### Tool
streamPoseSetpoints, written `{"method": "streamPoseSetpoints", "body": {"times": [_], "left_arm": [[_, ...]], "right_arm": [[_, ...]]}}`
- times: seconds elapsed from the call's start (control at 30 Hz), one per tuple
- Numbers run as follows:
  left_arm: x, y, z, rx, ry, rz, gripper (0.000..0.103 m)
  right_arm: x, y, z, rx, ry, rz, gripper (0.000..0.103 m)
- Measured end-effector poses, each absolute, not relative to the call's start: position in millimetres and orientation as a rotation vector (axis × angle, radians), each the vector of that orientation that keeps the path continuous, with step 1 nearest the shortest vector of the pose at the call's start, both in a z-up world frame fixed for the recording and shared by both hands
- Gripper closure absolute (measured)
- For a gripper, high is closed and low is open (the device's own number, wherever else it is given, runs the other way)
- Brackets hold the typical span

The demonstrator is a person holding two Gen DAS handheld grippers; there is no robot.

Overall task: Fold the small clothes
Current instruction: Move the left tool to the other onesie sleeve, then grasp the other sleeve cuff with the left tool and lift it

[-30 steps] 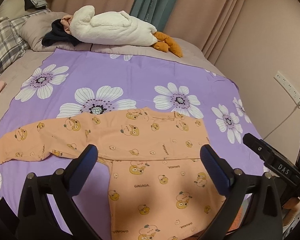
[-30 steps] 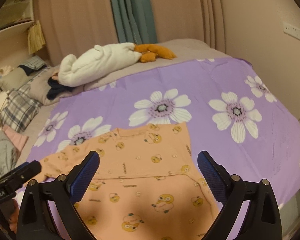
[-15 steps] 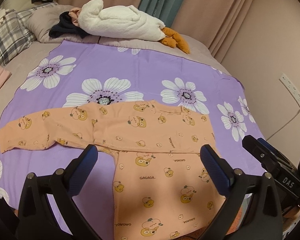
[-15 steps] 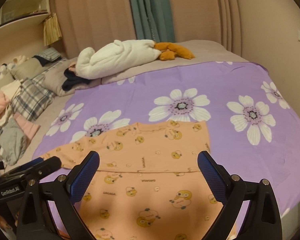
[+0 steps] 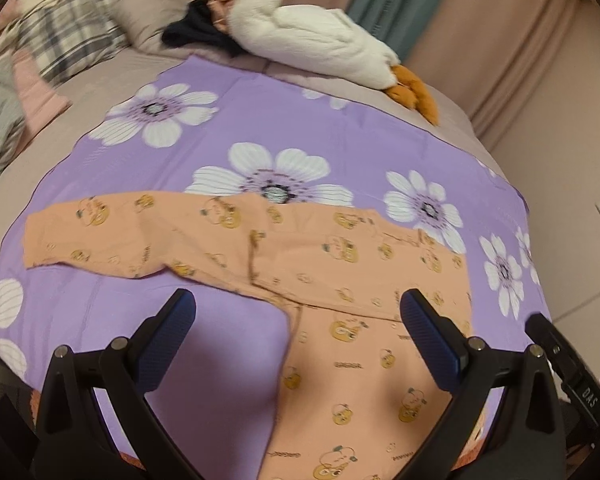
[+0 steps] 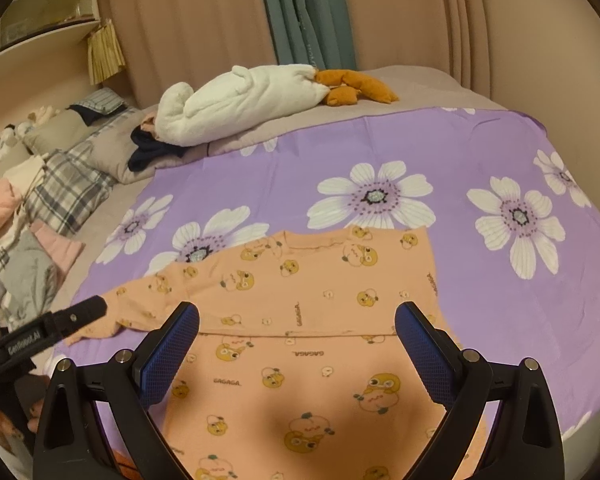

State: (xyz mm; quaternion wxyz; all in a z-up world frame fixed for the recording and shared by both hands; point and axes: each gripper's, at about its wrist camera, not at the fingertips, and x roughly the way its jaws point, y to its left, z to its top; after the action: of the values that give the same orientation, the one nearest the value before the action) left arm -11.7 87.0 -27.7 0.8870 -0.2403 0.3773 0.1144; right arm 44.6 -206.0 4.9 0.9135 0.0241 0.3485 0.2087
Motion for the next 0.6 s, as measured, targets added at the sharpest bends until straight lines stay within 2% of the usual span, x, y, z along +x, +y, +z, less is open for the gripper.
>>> {"method": "streamPoseSetpoints", "body": {"times": [0.33,0.6], "left_arm": [[-46.9,174.0,-42.5,-0.657,0.717,0.511,0.003],[-78.3,234.5,-76.0,-0.770,0.685,0.723,0.016]], "right_arm": [[50.8,-198.4,-1.1,0.061,0.761,0.444,0.005],[54.1,-176.2,-7.9,0.026,0.800,0.477,0.005]]}}
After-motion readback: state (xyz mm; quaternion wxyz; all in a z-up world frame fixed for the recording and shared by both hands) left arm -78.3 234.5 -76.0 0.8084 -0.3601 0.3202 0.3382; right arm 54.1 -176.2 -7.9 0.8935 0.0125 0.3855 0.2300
